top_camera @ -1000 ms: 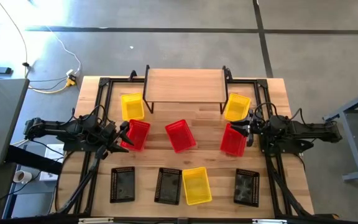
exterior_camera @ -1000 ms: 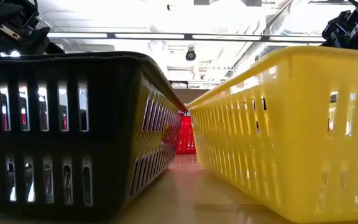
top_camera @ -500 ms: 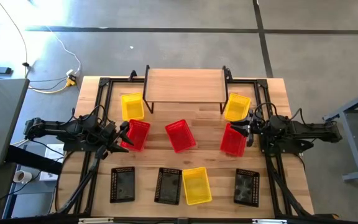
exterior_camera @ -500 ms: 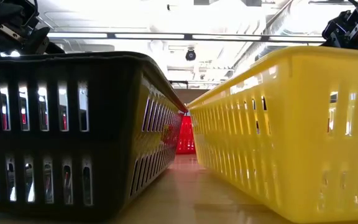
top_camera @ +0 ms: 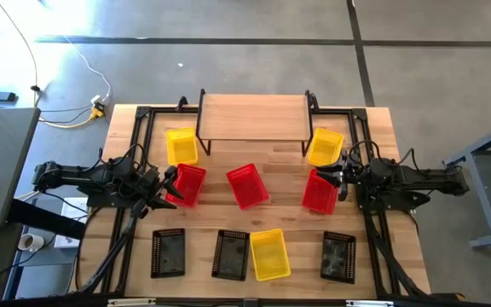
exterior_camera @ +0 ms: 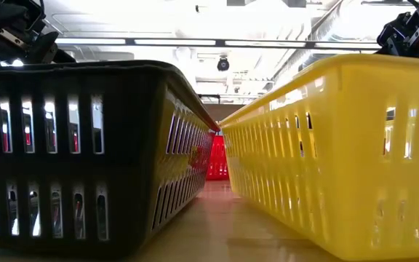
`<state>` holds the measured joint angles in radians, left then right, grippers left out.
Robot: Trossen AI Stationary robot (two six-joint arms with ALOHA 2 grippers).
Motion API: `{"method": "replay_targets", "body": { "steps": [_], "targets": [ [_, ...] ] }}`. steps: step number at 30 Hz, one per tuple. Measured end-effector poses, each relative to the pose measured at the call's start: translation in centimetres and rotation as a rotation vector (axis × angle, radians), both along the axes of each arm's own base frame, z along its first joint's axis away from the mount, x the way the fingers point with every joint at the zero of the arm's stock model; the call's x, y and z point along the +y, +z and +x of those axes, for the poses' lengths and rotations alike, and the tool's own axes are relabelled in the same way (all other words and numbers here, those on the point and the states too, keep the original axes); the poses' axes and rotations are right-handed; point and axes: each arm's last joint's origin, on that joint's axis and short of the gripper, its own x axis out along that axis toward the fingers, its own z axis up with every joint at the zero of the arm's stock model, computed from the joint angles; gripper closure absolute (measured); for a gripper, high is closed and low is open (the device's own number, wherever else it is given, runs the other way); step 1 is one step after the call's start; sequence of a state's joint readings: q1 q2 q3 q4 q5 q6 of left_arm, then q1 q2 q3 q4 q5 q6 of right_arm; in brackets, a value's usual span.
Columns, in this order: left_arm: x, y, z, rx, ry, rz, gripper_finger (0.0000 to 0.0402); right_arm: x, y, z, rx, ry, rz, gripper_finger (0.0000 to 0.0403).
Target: Stack baskets on shelf by color
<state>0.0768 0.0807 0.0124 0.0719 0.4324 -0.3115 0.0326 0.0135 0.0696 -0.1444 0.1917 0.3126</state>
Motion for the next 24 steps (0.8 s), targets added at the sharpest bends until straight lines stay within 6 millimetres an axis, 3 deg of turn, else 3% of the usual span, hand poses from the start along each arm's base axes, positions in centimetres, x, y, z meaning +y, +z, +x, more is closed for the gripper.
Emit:
{"method": "replay_targets", "body": {
  "steps": [12, 24],
  "targets": [
    [0.0, 0.0, 0.0, 0.000, 0.000, 0.000, 0.0232, 0.0, 0.1, 0.0, -0.016, 0.000, 0.004, 0.0328],
    [0.0, 0.0, 0.0, -0.001, 0.000, 0.000, 0.0232, -0.1, 2.3, -0.1, -0.276, -0.030, 0.219, 0.0330]
  ]
}}
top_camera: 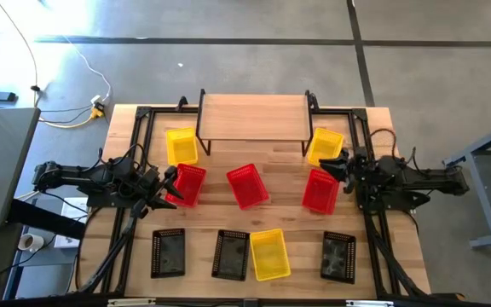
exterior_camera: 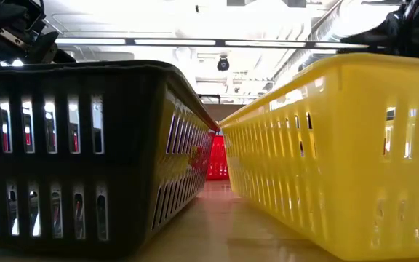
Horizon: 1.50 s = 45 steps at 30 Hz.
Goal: Stack baskets on shelf by color
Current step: Put the bottom yellow bin on the shelf
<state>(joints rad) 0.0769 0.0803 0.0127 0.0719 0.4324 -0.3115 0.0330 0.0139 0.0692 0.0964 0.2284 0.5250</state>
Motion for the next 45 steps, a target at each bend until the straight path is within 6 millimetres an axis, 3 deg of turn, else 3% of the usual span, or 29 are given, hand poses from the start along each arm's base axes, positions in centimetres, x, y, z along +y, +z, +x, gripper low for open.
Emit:
{"method": "replay_targets", "body": {
  "steps": [8, 19, 29, 34, 45],
  "targets": [
    [0.0, 0.0, 0.0, 0.000, 0.000, 0.000, 0.0232, 0.0, 1.8, -0.4, -0.203, 0.017, 0.095, 0.0364],
    [0.0, 0.0, 0.0, 0.000, 0.000, 0.000, 0.0232, 0.0, 6.0, 0.0, -0.198, 0.035, 0.124, 0.0380],
    [0.0, 0.0, 0.0, 0.000, 0.000, 0.000, 0.0232, 1.5, 9.7, 4.6, 0.020, 0.220, 0.155, 0.0380],
    [0.0, 0.0, 0.0, 0.000, 0.000, 0.000, 0.0232, 3.2, 11.3, 7.1, 0.182, 0.294, 0.122, 0.0380],
    [0.0, 0.0, 0.0, 0.000, 0.000, 0.000, 0.0232, 7.6, 14.3, 11.3, 0.328, 0.441, 0.081, 0.0380]
  ]
}}
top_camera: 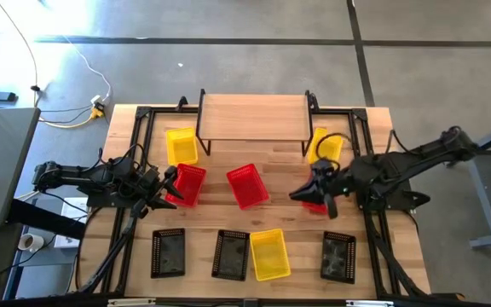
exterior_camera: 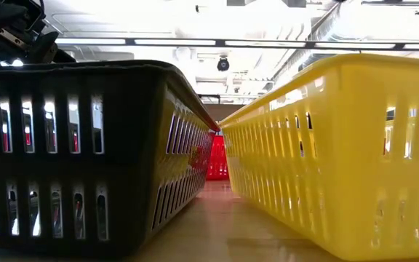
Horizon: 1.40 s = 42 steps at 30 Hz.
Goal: Stack baskets on shelf by color
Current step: Put the bottom yellow bin on the shelf
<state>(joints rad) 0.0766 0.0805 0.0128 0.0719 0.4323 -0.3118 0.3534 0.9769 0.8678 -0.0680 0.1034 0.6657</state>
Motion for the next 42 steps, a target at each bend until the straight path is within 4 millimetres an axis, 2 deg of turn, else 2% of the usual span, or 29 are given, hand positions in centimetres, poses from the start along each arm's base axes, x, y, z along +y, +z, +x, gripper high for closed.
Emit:
{"method": "replay_targets", "body": {
  "steps": [8, 12, 18, 23, 27, 36, 42],
  "targets": [
    [0.0, 0.0, 0.0, 0.061, 0.000, -0.166, 0.0232, 3.5, 0.1, 2.6, 0.051, 0.074, -0.127, 0.0380],
    [0.0, 0.0, 0.0, 0.070, 0.000, -0.190, 0.0232, 5.1, -0.2, 3.7, 0.081, 0.117, -0.160, 0.0379],
    [0.0, 0.0, 0.0, 0.089, -0.001, -0.241, 0.0232, 7.3, -1.2, 4.8, 0.113, 0.171, -0.199, 0.0347],
    [0.0, 0.0, 0.0, 0.110, -0.001, -0.297, 0.0232, 8.7, -2.5, 5.3, 0.154, 0.204, -0.224, 0.0300],
    [0.0, 0.0, 0.0, 0.131, -0.001, -0.354, 0.0232, 9.7, -3.7, 5.6, 0.180, 0.236, -0.266, 0.0278],
    [0.0, 0.0, 0.0, 0.175, -0.001, -0.474, 0.0232, 12.6, -7.7, 6.6, 0.282, 0.318, -0.324, 0.0274],
    [0.0, 0.0, 0.0, 0.185, 0.000, -0.501, 0.0232, 13.9, -10.0, 7.6, 0.307, 0.354, -0.323, 0.0274]
  ]
}}
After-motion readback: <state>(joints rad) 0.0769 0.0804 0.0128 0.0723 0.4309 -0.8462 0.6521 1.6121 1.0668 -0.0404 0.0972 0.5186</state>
